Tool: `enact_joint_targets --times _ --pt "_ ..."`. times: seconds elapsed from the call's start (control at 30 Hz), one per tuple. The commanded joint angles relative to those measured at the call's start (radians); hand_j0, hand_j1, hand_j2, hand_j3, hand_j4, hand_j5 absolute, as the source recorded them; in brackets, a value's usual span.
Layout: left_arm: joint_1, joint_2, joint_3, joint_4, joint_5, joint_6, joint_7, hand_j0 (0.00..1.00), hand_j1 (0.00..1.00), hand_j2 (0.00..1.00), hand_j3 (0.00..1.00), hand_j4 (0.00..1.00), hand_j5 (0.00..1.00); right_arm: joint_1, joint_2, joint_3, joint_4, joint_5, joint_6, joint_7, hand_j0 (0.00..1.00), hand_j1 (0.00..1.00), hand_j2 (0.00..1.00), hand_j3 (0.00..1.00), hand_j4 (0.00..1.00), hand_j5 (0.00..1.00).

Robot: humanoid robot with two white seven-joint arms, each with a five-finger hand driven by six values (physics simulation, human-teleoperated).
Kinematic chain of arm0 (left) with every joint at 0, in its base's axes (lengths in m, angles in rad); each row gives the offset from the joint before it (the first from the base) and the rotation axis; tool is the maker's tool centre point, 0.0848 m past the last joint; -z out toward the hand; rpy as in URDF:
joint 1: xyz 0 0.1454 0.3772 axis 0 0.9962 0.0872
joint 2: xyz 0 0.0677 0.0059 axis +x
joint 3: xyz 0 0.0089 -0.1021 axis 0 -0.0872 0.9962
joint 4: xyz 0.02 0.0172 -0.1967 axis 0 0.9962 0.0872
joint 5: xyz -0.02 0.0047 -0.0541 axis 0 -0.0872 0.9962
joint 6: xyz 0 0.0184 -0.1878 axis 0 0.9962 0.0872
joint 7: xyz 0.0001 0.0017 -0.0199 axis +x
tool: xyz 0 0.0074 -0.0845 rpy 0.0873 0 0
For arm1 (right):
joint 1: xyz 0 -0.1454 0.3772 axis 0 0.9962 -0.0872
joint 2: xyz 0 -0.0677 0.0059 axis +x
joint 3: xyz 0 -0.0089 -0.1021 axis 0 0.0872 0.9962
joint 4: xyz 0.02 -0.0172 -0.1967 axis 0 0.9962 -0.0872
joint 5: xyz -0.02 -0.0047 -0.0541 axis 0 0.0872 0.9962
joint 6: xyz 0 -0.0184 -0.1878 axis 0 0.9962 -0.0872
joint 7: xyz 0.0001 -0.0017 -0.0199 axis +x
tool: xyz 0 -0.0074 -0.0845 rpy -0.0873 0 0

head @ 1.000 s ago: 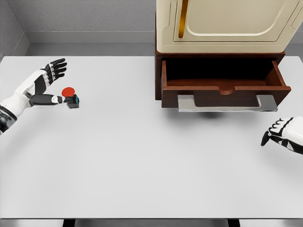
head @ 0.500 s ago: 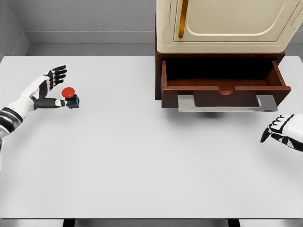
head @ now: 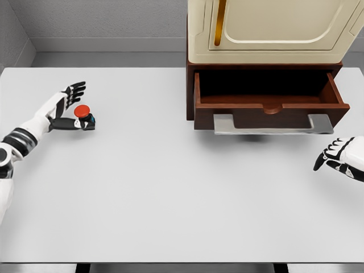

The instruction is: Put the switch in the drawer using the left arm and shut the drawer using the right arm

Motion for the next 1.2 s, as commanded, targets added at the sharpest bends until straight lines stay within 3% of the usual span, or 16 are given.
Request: enact_joint_targets --times 0.0,0.13,0.27,0.33,0.87,1.17 --pt "0.000 -0.006 -0.001 0.022 -0.011 0.000 0.002 1.00 1.00 1.00 1.00 1.00 1.00 0.000 -0.002 0.000 0.001 -0.006 0.000 -0.001 0.46 0.46 0.46 0.46 0.46 0.46" --pt "-0.003 -0.006 -0.001 0.027 -0.014 0.000 0.002 0.91 0.91 0.91 0.91 0.91 0.91 -0.002 -0.002 0.000 0.001 -0.006 0.000 -0.001 0.46 0.46 0.46 0.46 0.46 0.46" --pt "-0.003 -0.003 -0.003 0.027 -0.031 0.000 0.002 0.91 0.91 0.91 0.91 0.91 0.91 -0.002 -0.002 0.000 0.003 -0.005 0.000 -0.001 0.45 0.45 0.45 0.45 0.45 0.45" --pt "-0.003 -0.003 -0.001 0.025 -0.031 0.000 0.002 0.78 0.78 0.78 0.78 0.78 0.78 -0.002 -0.002 0.000 0.003 -0.005 0.000 0.001 0.46 0.46 0.46 0.46 0.46 0.46" --pt "0.017 0.007 -0.008 0.016 -0.032 0.000 0.002 0.73 0.73 0.73 0.73 0.73 0.73 0.000 -0.002 0.000 0.000 -0.006 0.000 0.001 0.46 0.46 0.46 0.46 0.46 0.46" --pt "0.023 0.007 -0.006 0.015 -0.029 0.002 0.001 0.58 0.58 0.58 0.58 0.58 0.58 0.000 -0.002 0.000 0.001 -0.006 0.000 0.001 0.45 0.45 0.45 0.45 0.45 0.45"
